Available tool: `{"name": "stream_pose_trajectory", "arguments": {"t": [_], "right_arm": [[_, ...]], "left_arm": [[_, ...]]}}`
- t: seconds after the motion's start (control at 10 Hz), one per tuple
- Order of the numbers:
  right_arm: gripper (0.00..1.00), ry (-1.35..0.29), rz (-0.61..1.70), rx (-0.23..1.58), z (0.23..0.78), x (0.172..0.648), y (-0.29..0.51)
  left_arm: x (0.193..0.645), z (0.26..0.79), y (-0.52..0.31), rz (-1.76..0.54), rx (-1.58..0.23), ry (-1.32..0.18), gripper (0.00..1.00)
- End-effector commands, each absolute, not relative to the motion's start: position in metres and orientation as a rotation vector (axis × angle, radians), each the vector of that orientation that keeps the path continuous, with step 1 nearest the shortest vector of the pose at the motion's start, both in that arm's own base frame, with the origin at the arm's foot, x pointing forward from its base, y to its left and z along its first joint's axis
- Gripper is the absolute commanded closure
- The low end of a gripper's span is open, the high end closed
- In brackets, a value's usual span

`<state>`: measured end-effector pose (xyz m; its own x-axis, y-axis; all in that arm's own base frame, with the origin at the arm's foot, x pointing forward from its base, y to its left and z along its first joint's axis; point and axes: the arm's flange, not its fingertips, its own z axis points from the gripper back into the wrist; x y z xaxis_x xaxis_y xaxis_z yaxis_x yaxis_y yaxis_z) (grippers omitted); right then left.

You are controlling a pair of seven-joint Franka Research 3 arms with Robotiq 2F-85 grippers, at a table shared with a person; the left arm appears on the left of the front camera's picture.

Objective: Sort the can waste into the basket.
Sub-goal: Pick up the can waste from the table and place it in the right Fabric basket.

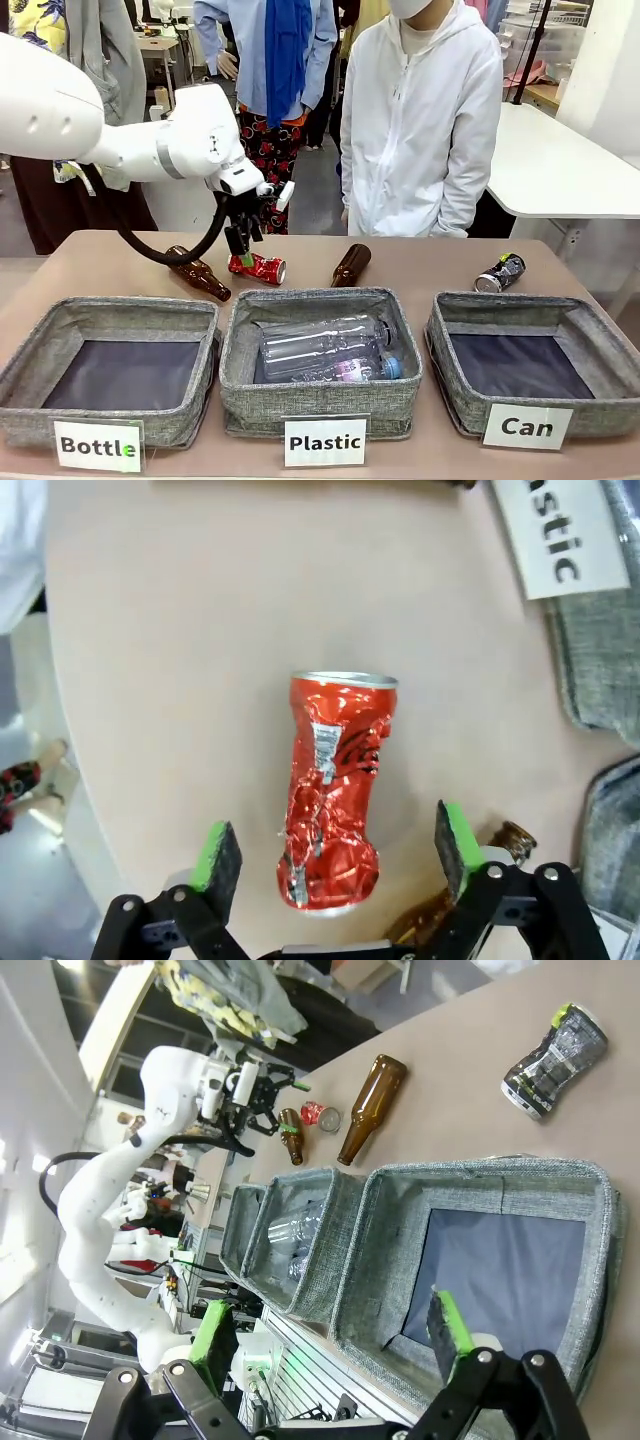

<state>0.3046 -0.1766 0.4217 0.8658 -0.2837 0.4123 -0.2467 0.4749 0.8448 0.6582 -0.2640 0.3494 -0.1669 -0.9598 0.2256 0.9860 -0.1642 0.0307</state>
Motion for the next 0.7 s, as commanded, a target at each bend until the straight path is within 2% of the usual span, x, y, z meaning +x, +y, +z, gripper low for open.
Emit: {"name": "stream_pose_trajectory", "arguments": {"t": [0.0,0.3,0.6], "right_arm": [[0.0,-0.586,-0.006,1.106,0.421,0.307,-0.177],[0.0,-0.586,-0.006,1.106,0.421,0.307,-0.177],[0.0,-0.586,-0.006,1.106,0.421,0.307,-0.177]], "left_arm": [[0.664,0.335,-0.28,-1.671,-0.057,-0.161,0.0],[0.662,0.292,-0.305,-1.727,-0.004,-0.039,0.0],[0.665,0.287,-0.305,-1.728,0.024,-0.028,0.0]]}}
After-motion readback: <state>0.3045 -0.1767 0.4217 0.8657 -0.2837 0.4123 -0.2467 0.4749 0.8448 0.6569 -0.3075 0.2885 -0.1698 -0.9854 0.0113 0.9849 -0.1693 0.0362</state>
